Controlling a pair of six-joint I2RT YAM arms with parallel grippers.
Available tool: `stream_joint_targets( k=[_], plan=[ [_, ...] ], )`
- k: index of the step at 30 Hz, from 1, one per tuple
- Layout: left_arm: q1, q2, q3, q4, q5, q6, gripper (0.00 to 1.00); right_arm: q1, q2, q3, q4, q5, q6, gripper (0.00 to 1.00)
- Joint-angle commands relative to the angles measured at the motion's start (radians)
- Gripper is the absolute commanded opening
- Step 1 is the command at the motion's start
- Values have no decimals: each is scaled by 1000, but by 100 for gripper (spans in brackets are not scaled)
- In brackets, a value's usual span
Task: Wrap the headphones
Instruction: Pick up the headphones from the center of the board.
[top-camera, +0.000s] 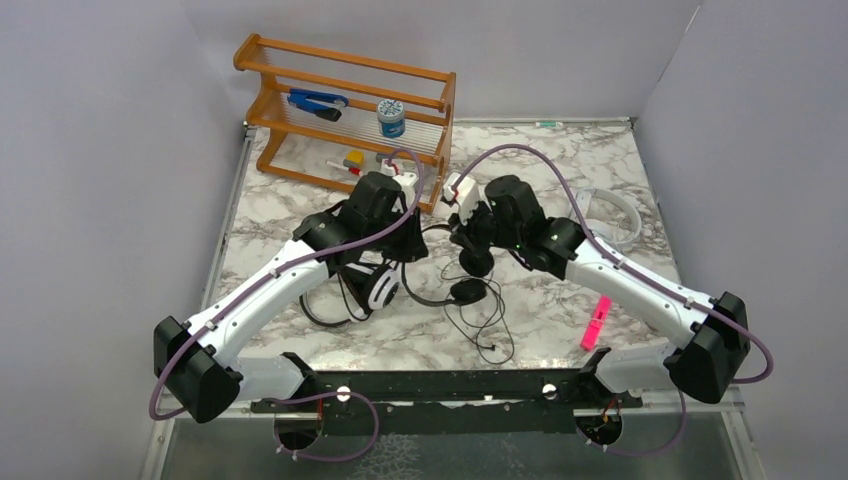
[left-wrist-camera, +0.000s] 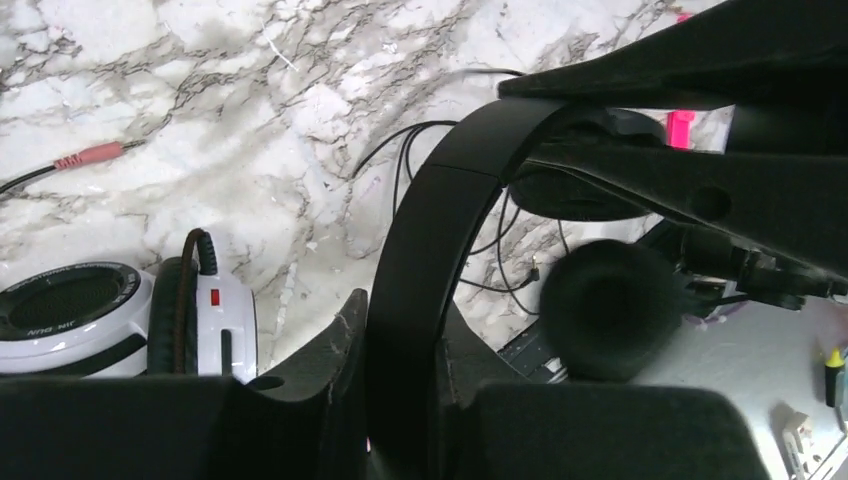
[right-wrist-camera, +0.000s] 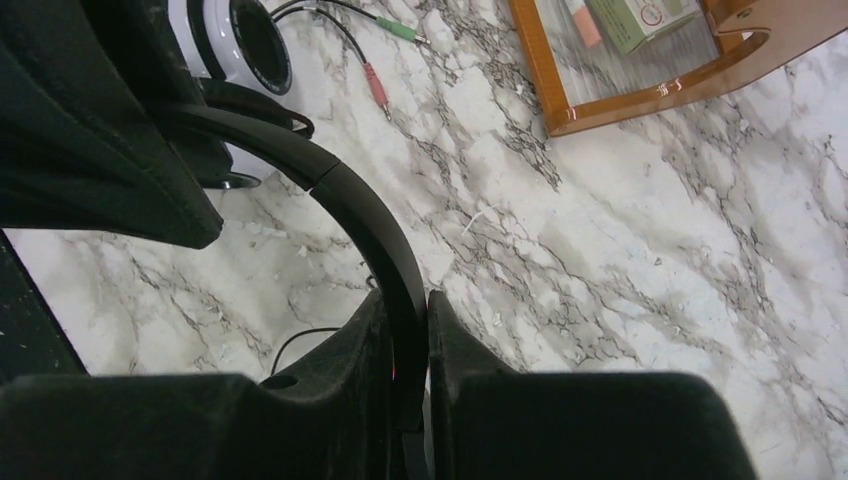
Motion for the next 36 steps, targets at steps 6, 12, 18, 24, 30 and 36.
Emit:
stream_joint_targets(
  k=[6,12,18,24,30,36],
  plan=[
    [20,-48,-10,-4,-75,0,0,22,14,244,-350,169,180,75],
    [20,-55,19,-36,-184,1,0,30,-71,300,-435,-81,137,85],
    [19,-29,41,-54,-247,15,0,147,-73,266,-309,-239,117,86],
    [19,-8,76,-93,-282,33,0,170,35,282,-295,-376,48,84],
    [19,-9,88,-94,-283,30,0,225,118,252,-277,-361,40,71],
    [18,-13,83,-94,-272,-24,0,226,140,229,-209,-373,74,29]
  ],
)
